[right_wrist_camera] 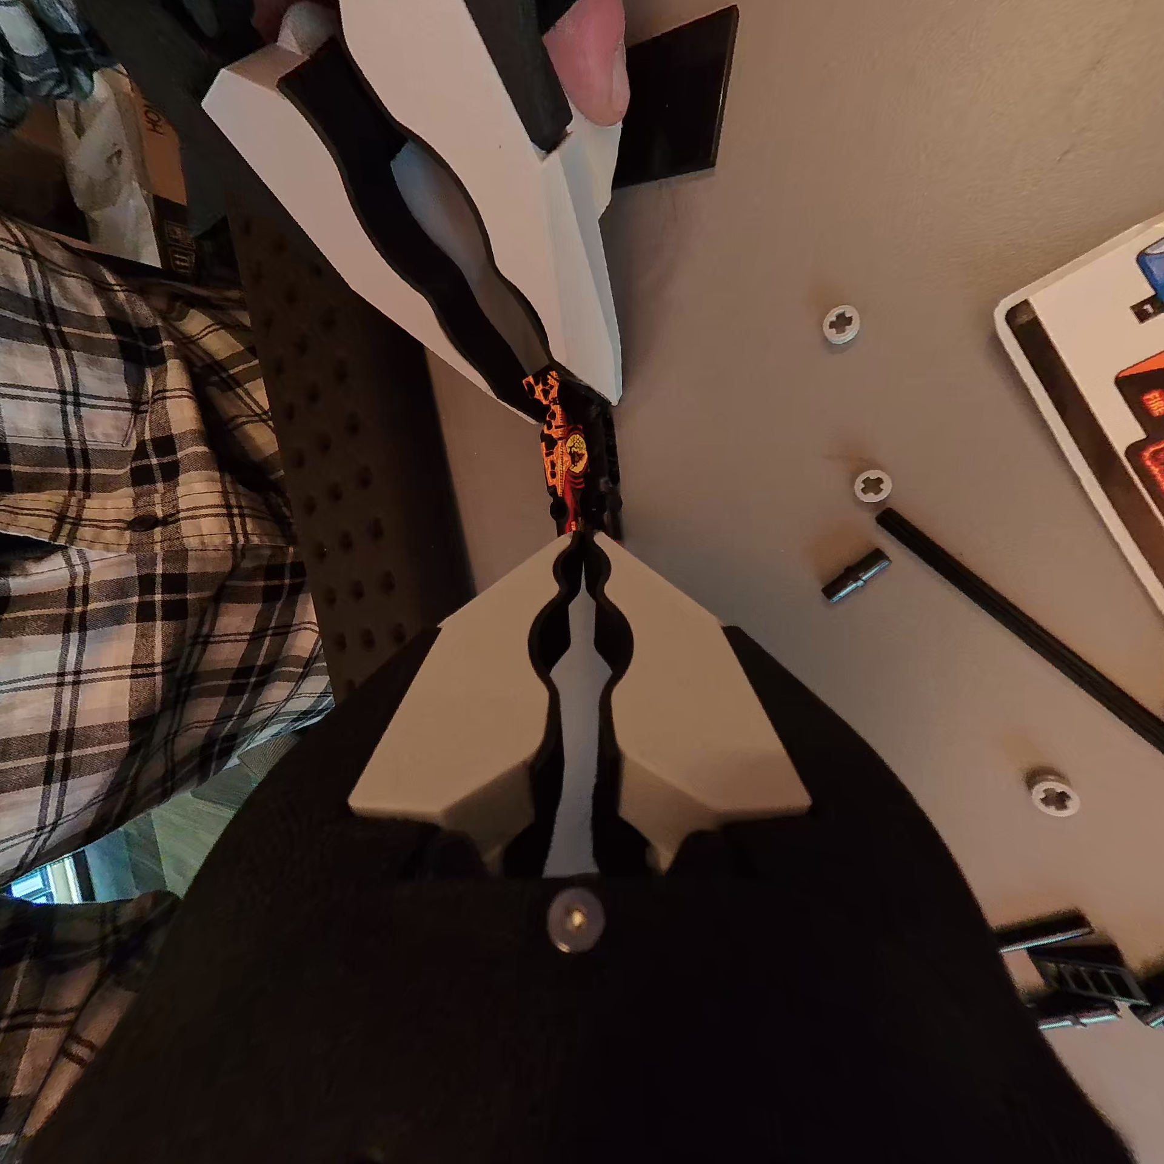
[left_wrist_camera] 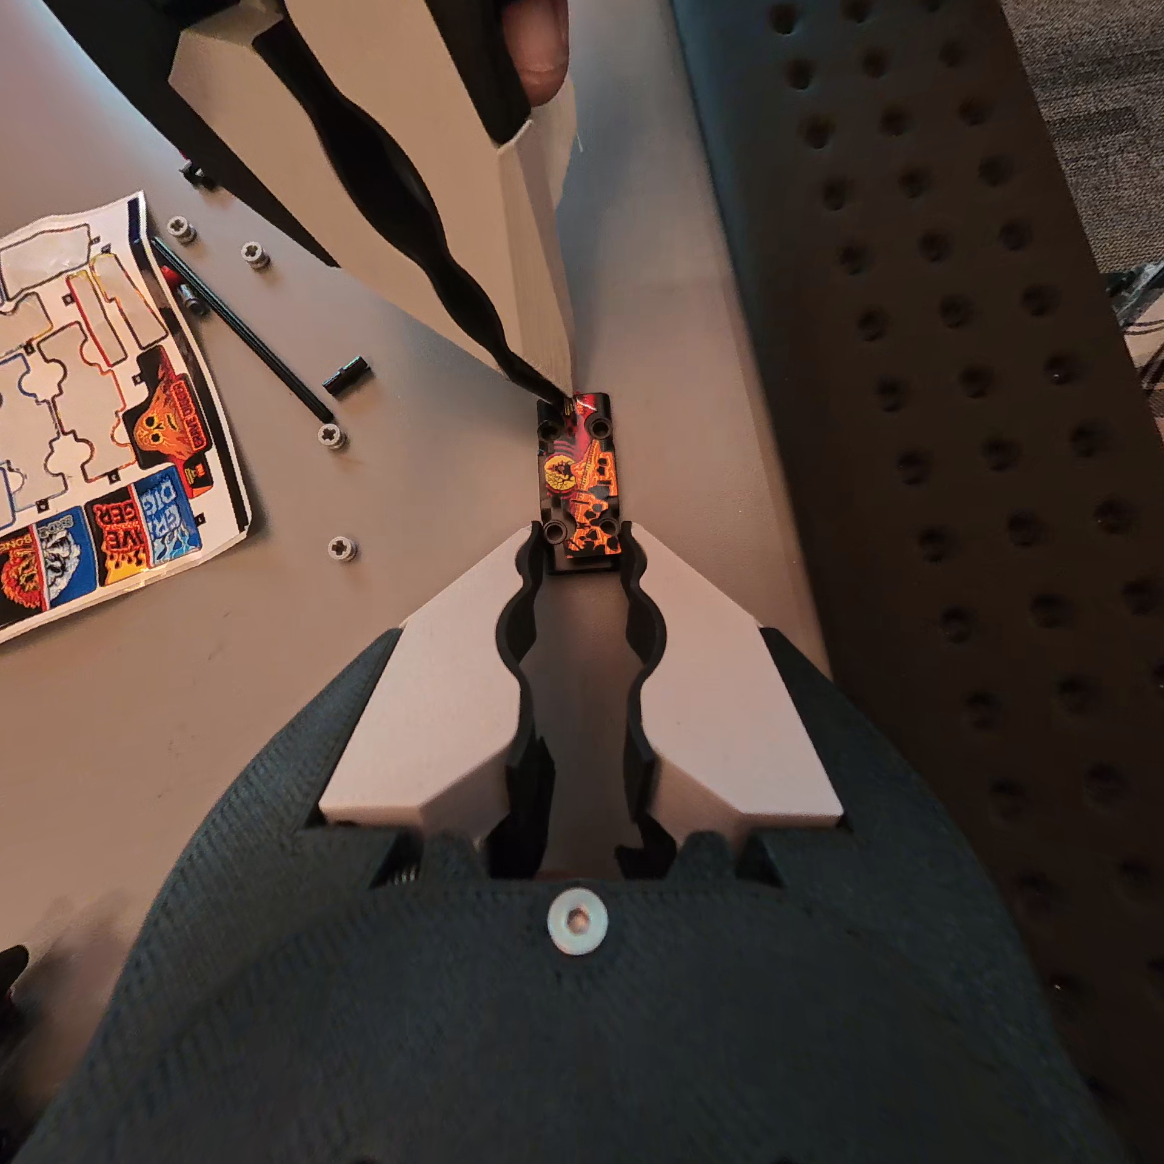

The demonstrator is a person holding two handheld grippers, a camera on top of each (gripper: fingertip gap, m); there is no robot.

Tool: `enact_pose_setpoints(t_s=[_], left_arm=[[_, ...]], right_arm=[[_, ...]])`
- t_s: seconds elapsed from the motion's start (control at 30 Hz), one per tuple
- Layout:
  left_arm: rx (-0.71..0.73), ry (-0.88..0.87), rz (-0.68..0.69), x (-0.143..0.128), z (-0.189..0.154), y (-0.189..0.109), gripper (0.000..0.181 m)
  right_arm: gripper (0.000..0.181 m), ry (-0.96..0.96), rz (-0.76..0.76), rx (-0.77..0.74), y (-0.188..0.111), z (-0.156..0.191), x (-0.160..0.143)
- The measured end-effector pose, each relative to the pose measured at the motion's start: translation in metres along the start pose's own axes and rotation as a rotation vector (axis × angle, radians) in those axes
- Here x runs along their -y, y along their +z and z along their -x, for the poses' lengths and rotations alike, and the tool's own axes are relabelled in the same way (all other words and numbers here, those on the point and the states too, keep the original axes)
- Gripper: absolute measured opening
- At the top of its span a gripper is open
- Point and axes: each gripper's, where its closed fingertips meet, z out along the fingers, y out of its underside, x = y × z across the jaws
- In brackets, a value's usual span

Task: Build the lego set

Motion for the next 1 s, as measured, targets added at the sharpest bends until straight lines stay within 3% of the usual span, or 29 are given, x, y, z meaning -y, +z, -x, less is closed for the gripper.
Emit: enact_pose_setpoints(t_s=[1.0], left_arm=[[0.003, 0.001, 0.002, -0.0001, 0.0002, 0.001, 0.023]], right_arm=[[0.0, 0.01, 0.016, -0.119, 0.0003, -0.0017, -0.0008]])
